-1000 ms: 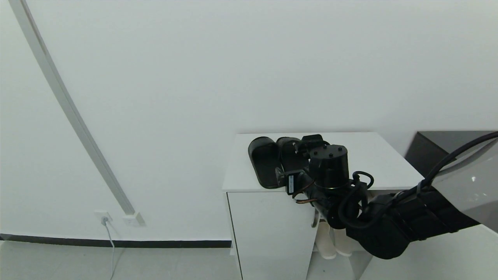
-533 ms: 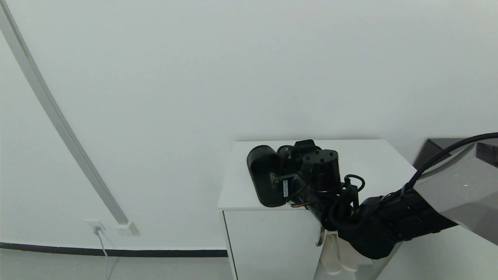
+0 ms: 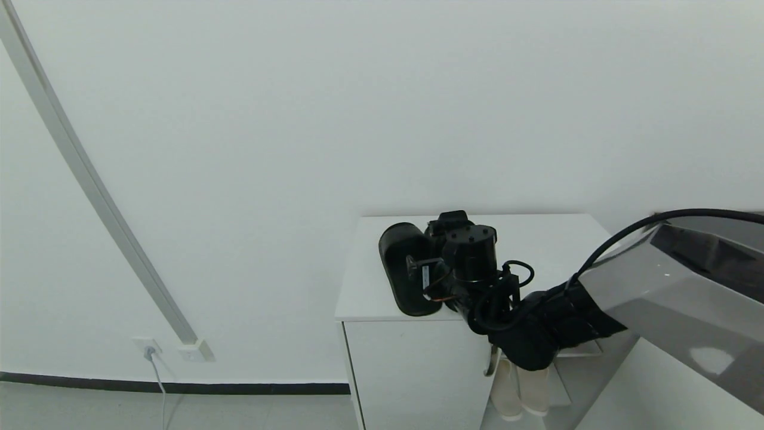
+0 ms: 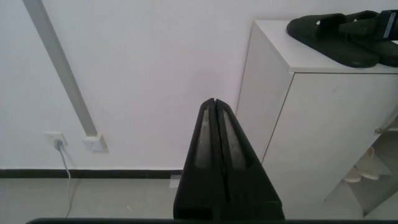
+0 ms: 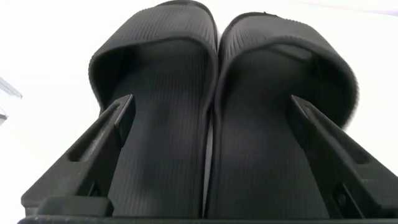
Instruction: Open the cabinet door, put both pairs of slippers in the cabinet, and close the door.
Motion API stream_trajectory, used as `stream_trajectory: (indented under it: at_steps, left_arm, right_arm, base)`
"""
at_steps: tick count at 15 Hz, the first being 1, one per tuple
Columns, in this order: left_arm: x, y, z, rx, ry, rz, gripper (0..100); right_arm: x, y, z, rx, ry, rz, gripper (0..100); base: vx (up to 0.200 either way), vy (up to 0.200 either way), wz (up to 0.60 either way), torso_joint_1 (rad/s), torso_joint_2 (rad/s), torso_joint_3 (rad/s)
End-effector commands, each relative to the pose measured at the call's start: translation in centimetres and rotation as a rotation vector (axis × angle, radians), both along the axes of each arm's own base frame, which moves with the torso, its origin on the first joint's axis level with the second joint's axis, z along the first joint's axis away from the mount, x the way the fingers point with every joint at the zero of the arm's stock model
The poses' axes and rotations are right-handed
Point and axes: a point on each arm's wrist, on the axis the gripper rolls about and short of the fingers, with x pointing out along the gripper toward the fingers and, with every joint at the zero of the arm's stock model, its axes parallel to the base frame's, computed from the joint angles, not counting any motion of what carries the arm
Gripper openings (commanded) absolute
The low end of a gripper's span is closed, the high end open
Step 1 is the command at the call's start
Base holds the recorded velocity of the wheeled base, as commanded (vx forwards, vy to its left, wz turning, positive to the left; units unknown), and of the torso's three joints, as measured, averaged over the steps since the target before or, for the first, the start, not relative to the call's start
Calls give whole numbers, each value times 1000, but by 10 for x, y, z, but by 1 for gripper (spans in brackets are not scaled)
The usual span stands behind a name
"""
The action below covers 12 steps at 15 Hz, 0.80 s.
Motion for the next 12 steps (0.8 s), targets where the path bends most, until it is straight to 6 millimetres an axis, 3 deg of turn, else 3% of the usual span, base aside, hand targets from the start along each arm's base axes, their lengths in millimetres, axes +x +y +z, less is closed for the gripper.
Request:
stream_trajectory:
  at_steps: [1, 4, 9, 10, 12]
  left_arm:
    - [0, 0, 0, -1, 2, -1, 0]
    - [0, 0, 0, -1, 2, 0, 0]
    - [0, 0, 0, -1, 2, 0, 0]
    - [0, 0, 0, -1, 1, -1, 0]
    - [0, 0, 0, -1, 1, -1, 0]
  right_arm:
    - [14, 3, -13, -10, 13, -9, 100]
    - [32, 4, -16, 0, 3, -29, 100]
    - [38, 8, -15, 2, 1, -30, 100]
    - [38, 8, -15, 1, 2, -32, 0]
    - [37, 10, -15, -1, 2, -29, 0]
  base:
    - [0, 0, 0, 0, 0, 0]
    - [0, 0, 0, 0, 0, 0]
    - [0, 0, 0, 0, 0, 0]
    - [0, 0, 0, 0, 0, 0]
    - [0, 0, 0, 0, 0, 0]
